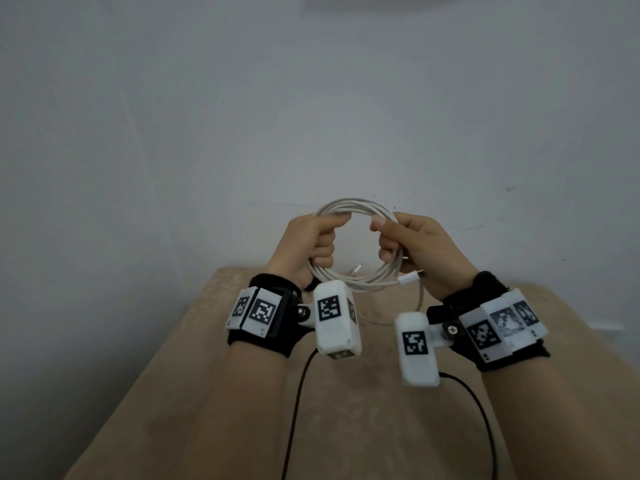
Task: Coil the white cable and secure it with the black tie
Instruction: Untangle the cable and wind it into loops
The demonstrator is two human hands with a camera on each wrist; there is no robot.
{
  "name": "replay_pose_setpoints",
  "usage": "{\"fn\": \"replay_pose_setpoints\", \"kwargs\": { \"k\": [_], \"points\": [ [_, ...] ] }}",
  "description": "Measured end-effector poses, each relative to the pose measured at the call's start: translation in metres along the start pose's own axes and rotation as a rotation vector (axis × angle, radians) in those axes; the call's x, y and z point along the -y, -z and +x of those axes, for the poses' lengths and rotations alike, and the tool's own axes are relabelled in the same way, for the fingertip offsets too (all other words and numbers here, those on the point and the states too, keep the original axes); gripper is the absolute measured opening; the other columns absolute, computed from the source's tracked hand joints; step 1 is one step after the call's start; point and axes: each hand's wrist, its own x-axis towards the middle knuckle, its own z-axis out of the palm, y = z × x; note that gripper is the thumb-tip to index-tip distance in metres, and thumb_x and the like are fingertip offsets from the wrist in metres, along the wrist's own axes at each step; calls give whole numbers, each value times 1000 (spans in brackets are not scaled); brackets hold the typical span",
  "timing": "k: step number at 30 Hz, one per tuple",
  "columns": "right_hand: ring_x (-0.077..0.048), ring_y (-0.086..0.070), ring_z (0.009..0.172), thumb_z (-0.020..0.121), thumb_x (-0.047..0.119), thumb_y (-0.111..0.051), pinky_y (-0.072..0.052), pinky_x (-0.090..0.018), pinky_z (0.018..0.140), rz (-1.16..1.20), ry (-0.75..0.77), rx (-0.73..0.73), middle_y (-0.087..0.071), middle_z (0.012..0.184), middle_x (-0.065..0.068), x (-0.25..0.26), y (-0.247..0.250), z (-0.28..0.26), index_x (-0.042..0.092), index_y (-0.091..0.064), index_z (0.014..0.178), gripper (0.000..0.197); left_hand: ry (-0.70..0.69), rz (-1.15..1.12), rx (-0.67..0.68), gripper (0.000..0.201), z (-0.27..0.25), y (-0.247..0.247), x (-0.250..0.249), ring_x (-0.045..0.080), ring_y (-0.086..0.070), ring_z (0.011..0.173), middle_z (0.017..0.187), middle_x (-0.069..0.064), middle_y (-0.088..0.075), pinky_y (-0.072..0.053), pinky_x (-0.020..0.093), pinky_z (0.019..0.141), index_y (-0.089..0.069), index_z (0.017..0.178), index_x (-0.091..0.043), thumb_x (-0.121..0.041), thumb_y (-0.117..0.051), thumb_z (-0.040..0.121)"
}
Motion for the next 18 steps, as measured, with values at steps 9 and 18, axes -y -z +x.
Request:
{"fn": "replay_pose_setpoints", "kwargs": {
  "k": [9,18],
  "points": [
    [-5,-31,40,98,25,-49,-21,-14,38,-190,-4,55,-33,45,12,-2,3,2,14,-53,74,27,-30,220,164,27,-6,5,0,9,-33,37,47,-3,-36,-33,20,40,-57,62,-17,-13,-67,88],
    [-11,-47,50,95,34,-50,-26,-20,45,-118,-7,110,-48,54,5,-3,4,2,12,-65,92,27,-52,216,48,34,-2,3,0,6,-15,36,45,-9,-23,-14,16,33,-41,64,-19,-15,-66,87]
  ]
}}
